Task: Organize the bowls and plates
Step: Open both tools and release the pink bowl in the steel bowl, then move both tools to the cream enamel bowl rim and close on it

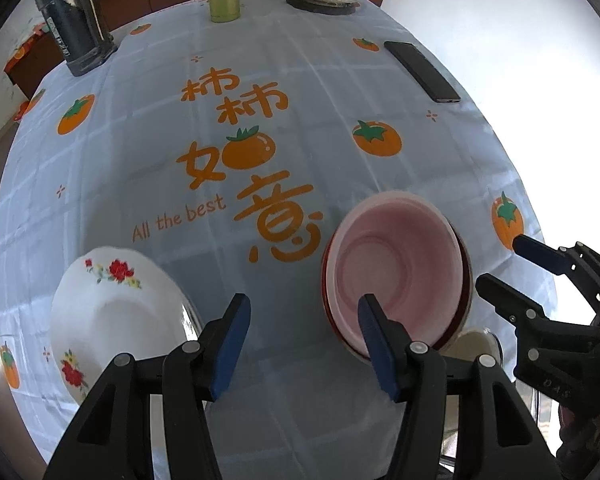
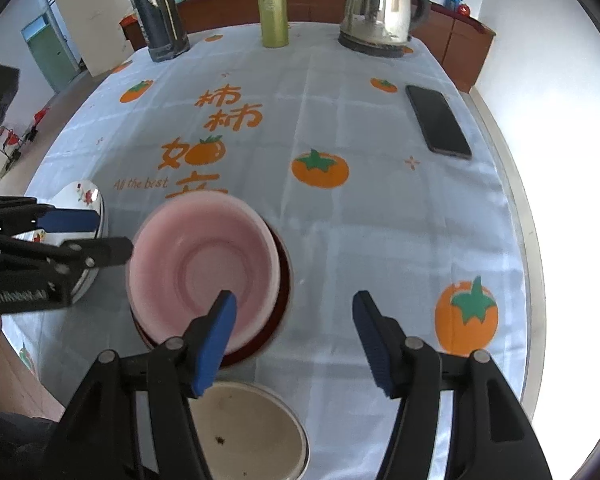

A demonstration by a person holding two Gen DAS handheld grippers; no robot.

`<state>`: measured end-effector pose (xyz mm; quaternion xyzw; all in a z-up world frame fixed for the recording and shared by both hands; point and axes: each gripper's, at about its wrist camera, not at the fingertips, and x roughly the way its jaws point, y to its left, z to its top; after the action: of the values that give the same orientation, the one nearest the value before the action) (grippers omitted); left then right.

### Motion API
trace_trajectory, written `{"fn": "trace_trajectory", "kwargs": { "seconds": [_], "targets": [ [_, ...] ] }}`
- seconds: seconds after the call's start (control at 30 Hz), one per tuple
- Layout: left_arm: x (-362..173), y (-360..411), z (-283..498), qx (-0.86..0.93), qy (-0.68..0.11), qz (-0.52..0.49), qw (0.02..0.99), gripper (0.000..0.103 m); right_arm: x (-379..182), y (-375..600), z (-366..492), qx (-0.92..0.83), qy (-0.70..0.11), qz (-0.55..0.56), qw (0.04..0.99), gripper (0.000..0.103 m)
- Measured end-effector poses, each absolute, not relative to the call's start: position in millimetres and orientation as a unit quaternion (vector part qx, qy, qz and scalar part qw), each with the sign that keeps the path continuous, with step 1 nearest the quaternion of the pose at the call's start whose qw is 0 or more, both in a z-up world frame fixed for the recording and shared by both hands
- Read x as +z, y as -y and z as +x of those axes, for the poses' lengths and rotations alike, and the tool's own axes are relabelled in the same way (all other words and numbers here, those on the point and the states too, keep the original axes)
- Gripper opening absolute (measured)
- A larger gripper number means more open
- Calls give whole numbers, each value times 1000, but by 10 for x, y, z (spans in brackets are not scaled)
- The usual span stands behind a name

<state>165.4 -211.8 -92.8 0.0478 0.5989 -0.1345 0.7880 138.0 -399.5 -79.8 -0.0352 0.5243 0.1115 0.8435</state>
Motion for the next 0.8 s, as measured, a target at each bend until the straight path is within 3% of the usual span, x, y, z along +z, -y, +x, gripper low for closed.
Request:
{"fn": "trace_trajectory", "kwargs": {
  "seconds": [0.33,0.7,0.8],
  "targets": [
    [-950,2126,1201,-153,-614,41,773,58,-875,4198,930,93,-541,-9,836,61],
    [-1170,2549,850,-209,-640,70,736,58,-1173,4255,521,94,-576,-1,812,49],
    [-1266,2616,811,-215,-651,71,724,49,-1232,4265,462,95,-581,1,808,43]
  ]
}}
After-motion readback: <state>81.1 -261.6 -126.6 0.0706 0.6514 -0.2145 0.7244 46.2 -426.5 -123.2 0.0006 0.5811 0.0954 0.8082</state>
